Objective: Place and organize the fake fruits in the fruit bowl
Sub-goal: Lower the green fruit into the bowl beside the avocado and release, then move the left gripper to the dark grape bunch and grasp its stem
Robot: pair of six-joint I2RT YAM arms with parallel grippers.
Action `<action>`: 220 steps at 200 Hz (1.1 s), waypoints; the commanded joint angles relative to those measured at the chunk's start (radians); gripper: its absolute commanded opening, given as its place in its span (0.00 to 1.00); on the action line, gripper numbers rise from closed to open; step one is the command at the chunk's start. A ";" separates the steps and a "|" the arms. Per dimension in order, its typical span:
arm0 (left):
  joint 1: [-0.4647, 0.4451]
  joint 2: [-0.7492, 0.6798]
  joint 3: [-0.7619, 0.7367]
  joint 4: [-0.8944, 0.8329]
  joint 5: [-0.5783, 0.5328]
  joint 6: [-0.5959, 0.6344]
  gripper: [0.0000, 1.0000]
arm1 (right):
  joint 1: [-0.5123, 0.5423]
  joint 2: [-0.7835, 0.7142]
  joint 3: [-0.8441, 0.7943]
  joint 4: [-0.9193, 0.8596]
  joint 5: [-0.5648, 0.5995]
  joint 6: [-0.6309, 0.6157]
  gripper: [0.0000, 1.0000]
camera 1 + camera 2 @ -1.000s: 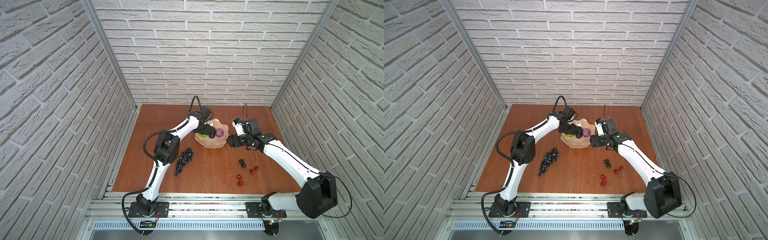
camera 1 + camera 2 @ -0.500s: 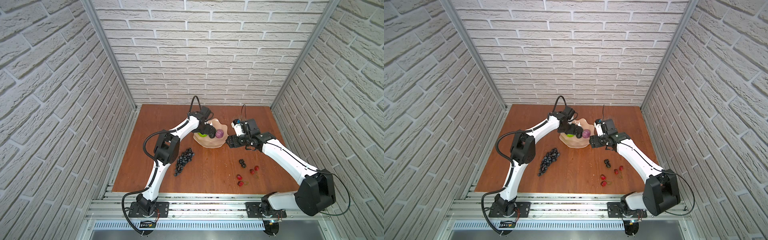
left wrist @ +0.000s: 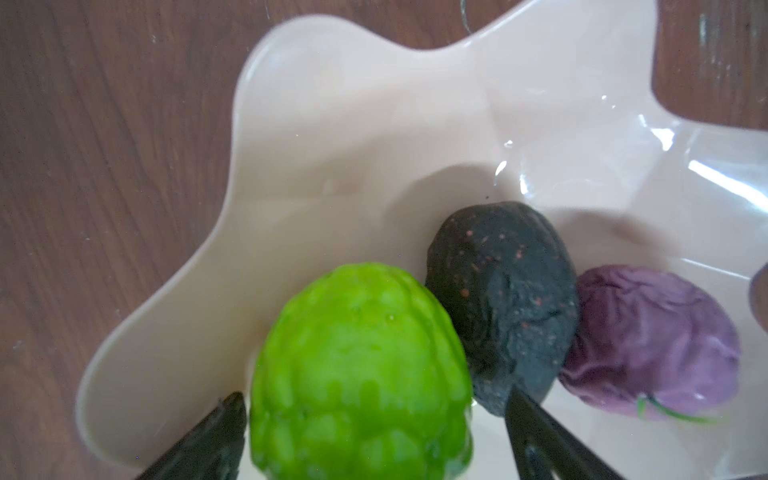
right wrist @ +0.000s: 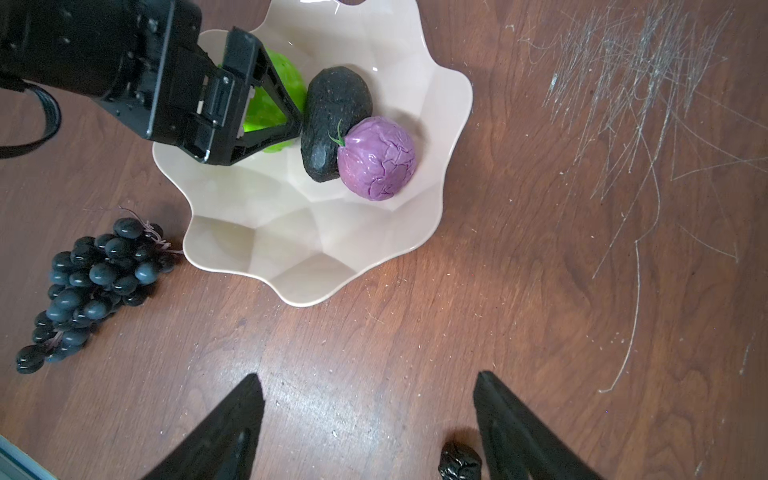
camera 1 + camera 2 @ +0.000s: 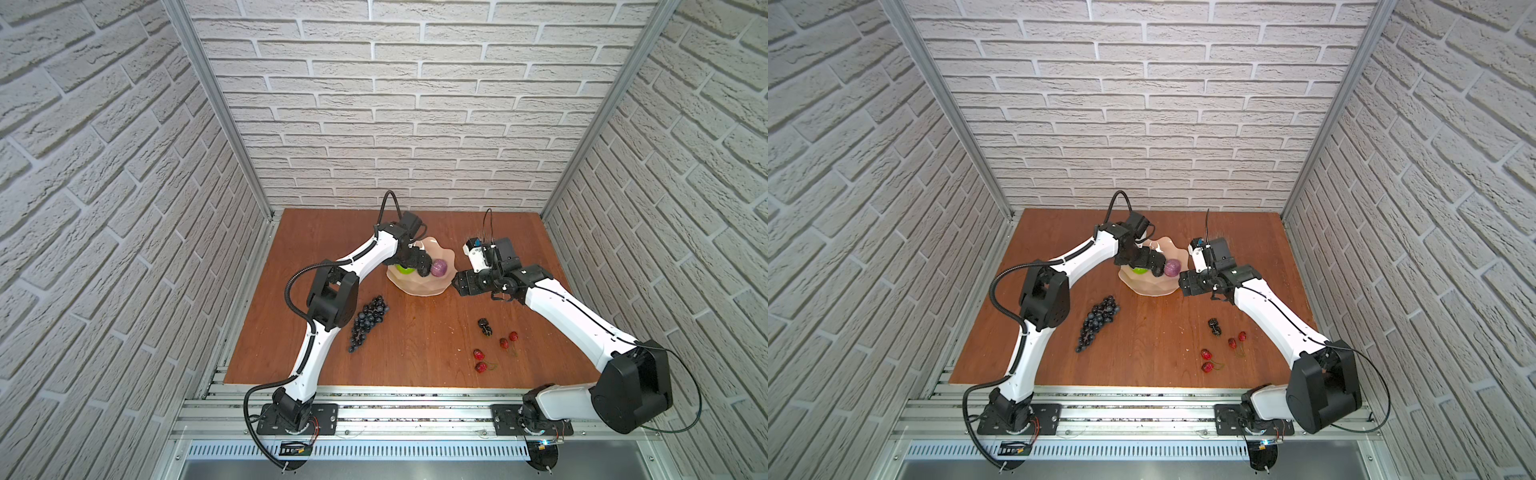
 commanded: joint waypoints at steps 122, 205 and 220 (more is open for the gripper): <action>0.003 -0.487 -0.393 -0.057 -0.010 0.019 0.85 | 0.006 -0.127 0.017 -0.047 -0.015 0.020 0.78; -0.045 -0.732 -0.831 0.090 -0.001 -0.069 0.69 | 0.084 -0.124 -0.059 -0.042 -0.011 0.088 0.70; -0.066 -0.750 -0.864 0.119 -0.023 -0.071 0.69 | 0.106 -0.122 -0.073 -0.064 0.007 0.095 0.69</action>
